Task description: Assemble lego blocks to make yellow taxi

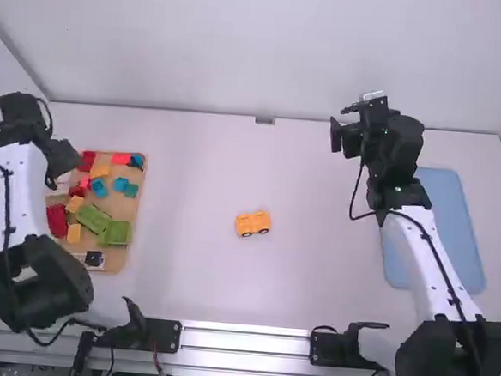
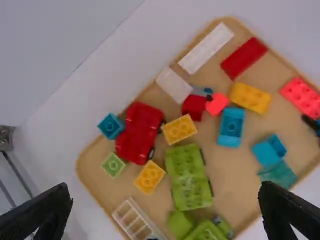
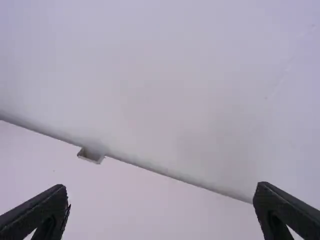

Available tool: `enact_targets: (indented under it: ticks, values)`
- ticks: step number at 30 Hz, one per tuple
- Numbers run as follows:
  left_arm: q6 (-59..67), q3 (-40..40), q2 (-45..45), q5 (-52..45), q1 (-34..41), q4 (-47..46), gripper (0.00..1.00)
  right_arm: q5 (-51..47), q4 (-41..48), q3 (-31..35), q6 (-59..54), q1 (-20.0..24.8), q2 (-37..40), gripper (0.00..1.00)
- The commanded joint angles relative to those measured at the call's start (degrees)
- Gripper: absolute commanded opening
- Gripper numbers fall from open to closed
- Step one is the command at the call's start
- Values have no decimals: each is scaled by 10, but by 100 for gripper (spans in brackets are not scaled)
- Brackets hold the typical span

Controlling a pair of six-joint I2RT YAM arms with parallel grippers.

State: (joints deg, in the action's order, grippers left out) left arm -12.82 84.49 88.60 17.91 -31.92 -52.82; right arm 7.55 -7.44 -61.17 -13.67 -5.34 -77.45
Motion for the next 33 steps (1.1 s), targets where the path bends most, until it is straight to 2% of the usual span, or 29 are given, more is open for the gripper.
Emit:
enact_targets:
  ticks: [1, 3, 6, 11, 15, 18, 19, 23, 28, 33]
  values:
    - [89, 10, 21, -89, -61, -3, 99, 1, -1, -22, 1, 0, -1, 98]
    - [150, 23, 40, -171, -98, -7, 99, 1, -3, -22, 1, 1, -1, 99]
    - [163, 51, 70, -219, -122, -20, 99, 1, -10, -22, 1, -1, -1, 99]
    - [236, 128, 142, -211, -116, -74, 99, 1, -16, -22, 1, -14, -1, 99]
    - [350, 214, 239, -196, -104, -145, 99, 1, -16, -22, 1, -29, -1, 99]
    - [400, 235, 274, -182, -101, -170, 99, 1, -16, -22, 1, -34, -1, 98]
    - [455, 243, 304, -168, -101, -186, 99, 1, -16, -22, 1, -32, -1, 98]
    - [523, 236, 333, -168, -101, -182, 99, 1, -17, -22, 1, -34, -1, 99]
    - [594, 194, 346, -168, -101, -139, 67, 1, -26, -22, 2, -28, -1, 99]
    - [613, 152, 346, -167, -101, -92, 52, 1, -26, -22, 1, -33, -1, 99]
